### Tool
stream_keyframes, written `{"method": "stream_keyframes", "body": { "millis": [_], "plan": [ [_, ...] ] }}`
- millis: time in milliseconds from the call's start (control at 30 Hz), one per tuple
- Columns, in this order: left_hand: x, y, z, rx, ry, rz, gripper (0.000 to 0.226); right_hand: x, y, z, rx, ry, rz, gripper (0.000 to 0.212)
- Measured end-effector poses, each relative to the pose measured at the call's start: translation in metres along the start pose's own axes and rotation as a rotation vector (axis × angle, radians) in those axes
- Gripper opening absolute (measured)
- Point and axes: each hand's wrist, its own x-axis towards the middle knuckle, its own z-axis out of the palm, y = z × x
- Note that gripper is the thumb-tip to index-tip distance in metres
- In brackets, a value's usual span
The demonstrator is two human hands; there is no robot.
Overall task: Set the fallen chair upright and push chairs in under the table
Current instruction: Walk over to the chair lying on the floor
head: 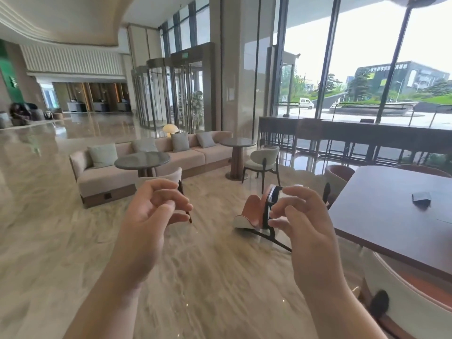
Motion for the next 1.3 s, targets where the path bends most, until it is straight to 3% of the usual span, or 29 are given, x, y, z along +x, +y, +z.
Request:
{"method": "stream_keyframes", "body": {
  "millis": [467, 1033, 1300],
  "plan": [
    [0.186, -0.162, -0.013, -0.002, 0.033, -0.003, 0.036, 0.192, 0.153, 0.054, -0.049, -0.015, 0.062, 0.032],
    [0.450, -0.340, -0.130, -0.034, -0.011, -0.076, 0.032, 0.376, 0.344, 0.241, -0.111, 0.004, 0.070, 0.031],
    [0.529, -0.421, -0.129, -0.094, -0.046, -0.197, 0.029, 0.436, 0.422, 0.261, -0.136, 0.062, 0.166, 0.030]
  ]
}}
